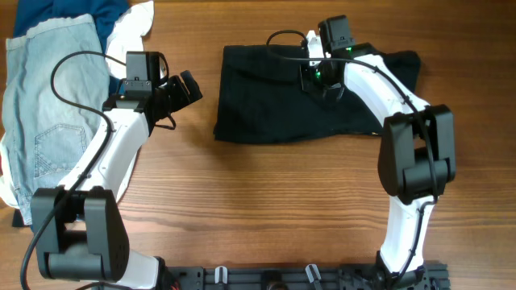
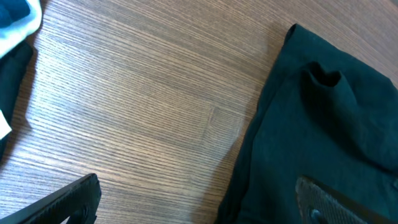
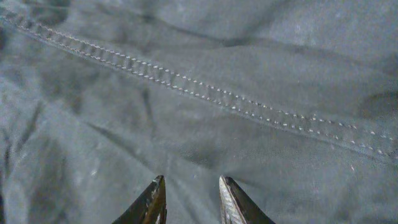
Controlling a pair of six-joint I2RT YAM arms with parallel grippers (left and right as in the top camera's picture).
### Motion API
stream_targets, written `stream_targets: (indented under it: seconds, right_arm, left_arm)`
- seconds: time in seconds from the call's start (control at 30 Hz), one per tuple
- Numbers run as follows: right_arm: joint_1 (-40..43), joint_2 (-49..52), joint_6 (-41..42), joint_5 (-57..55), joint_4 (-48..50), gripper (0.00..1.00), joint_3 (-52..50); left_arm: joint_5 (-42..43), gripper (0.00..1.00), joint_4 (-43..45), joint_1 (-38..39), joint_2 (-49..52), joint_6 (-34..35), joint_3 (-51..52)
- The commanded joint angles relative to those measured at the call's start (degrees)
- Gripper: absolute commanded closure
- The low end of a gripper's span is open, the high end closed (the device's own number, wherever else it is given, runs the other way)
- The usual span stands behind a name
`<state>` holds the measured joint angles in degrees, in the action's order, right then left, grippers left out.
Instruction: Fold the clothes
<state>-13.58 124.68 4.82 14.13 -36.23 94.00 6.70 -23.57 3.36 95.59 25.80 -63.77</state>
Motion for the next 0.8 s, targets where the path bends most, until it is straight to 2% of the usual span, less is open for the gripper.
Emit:
stream_targets:
  seconds: [0.0, 0.1, 0.27, 0.33, 0.43, 0.57, 0.63, 0.67, 0.7, 0.73, 0.77]
  right_arm:
    - [0.09, 4.17, 1.57, -0.39, 2.67, 0.77, -0.11]
    - [0.15, 5.25, 2.91, -2.21, 5.97, 0.80, -0.11]
    - [0.50, 5.22, 9.11, -3.91, 20.39, 0.80, 0.48]
    - [0.66, 5.25, 13.07, -7.30, 27.63, 0.79, 0.48]
    - [1.16, 5.25, 13.49, -10.29, 32.52, 0.76, 0.90]
    - [3.26, 4.48, 12.48, -6.75, 23.26, 0.69, 5.53]
    - [4.57, 3.58, 10.47, -3.41, 14.73, 0.58, 8.94]
    - [5.44, 2.93, 10.16, -1.95, 9.51, 0.47, 10.82]
    - [6.49, 1.90, 10.21, -0.61, 4.68, 0.41, 12.20]
    - [8.04, 0.22, 10.27, 0.74, 0.07, 0.37, 12.85]
    - [9.27, -1.14, 10.40, 1.60, -2.64, 0.37, 12.83]
  left_arm:
    - [-0.13, 0.00, 0.11, -0.11, -0.24, 0.37, -0.22]
    - [-0.13, 0.00, -0.04, -0.09, -0.24, 1.05, -0.22]
    - [0.70, 0.00, 0.11, 1.05, 0.00, 1.64, -0.22]
    - [0.68, 0.00, 0.20, 2.27, 0.22, 1.62, -0.22]
    - [0.68, 0.00, 0.63, 3.28, 0.44, 1.57, -0.22]
    - [0.72, 0.00, 4.42, 4.66, 2.84, 1.36, -0.22]
    - [1.62, 0.00, 7.93, 5.70, 5.11, -1.51, -0.22]
    - [2.29, 0.00, 10.14, 6.29, 6.51, -3.17, -0.22]
    - [3.67, 0.00, 13.88, 7.15, 8.72, -5.29, -0.22]
    - [5.62, 0.00, 17.49, 7.87, 10.84, -7.65, -0.22]
    - [6.93, 0.03, 19.76, 8.33, 12.28, -9.22, -0.22]
